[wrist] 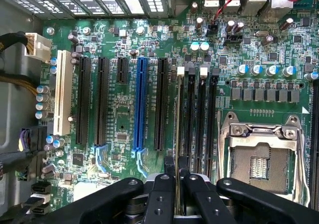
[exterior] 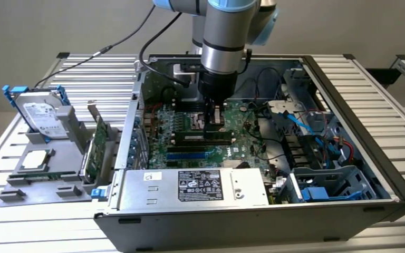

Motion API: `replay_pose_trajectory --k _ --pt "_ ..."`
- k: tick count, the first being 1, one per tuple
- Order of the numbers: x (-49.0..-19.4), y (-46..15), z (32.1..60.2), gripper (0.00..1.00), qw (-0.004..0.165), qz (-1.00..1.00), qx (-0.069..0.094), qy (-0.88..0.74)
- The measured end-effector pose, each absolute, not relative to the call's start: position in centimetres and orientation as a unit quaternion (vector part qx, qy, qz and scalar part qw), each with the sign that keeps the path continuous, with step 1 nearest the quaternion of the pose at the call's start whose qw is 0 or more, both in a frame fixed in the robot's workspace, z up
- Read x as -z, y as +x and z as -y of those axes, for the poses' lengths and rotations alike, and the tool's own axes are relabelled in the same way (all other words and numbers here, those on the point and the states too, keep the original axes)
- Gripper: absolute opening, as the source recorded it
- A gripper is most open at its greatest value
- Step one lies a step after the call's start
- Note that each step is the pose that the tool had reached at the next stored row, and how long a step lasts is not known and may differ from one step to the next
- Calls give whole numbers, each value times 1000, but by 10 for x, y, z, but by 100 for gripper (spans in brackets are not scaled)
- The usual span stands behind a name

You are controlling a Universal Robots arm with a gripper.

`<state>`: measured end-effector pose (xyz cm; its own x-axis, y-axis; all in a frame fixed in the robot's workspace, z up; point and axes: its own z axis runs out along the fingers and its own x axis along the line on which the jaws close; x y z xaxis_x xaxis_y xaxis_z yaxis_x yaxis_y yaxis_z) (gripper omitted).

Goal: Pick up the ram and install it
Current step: 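Insert the ram into the slot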

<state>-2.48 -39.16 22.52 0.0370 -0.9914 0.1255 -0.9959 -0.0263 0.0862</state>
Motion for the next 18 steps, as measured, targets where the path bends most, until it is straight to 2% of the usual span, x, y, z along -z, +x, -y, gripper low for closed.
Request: replay_pose_trajectory --k 18 --pt "-223 -25 390 14 75 694 -15 716"
